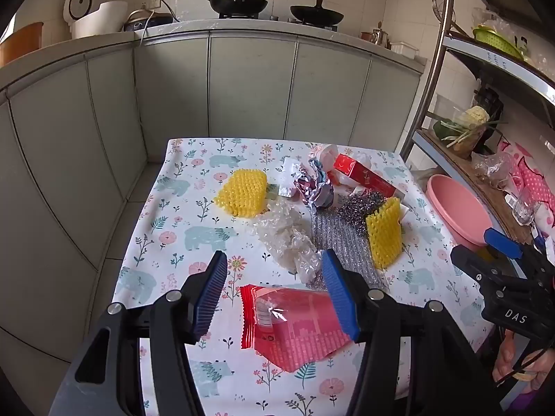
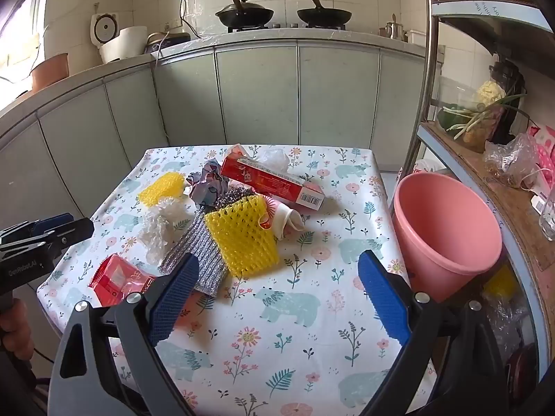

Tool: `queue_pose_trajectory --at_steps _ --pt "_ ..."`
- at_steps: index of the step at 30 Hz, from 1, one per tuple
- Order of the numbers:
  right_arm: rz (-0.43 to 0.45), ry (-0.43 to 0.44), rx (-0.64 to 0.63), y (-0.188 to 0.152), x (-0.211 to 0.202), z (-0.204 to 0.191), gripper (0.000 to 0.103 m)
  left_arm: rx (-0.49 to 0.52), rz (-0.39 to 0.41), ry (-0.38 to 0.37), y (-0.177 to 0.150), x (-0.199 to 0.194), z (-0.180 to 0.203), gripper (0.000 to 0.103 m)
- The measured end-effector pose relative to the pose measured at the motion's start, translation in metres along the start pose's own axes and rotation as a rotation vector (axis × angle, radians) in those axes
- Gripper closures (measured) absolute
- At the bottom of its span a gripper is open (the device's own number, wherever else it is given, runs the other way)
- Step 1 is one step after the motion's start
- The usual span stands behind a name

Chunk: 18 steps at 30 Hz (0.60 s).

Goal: Collect trash
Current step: 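Move the left tool toward the red snack wrapper on the cloth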

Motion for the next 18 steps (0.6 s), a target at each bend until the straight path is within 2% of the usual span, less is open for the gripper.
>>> queue_pose_trajectory --at_steps 18 --pt "-0.001 -0.002 -0.002 -0.0012 -0.0014 -0.0001 0.009 -0.002 -0.009 0.001 -0.0038 -0.0006 0.0017 0.047"
Point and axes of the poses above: each gripper's, at about its wrist camera, not at the fingertips, and x roughly the way its jaws point, z to its right, y to its top, the point moved 3 cm from there along x, roughly the way its jaws point, and after that the axes turned 1 degree about -y, right-handed, at the moved point
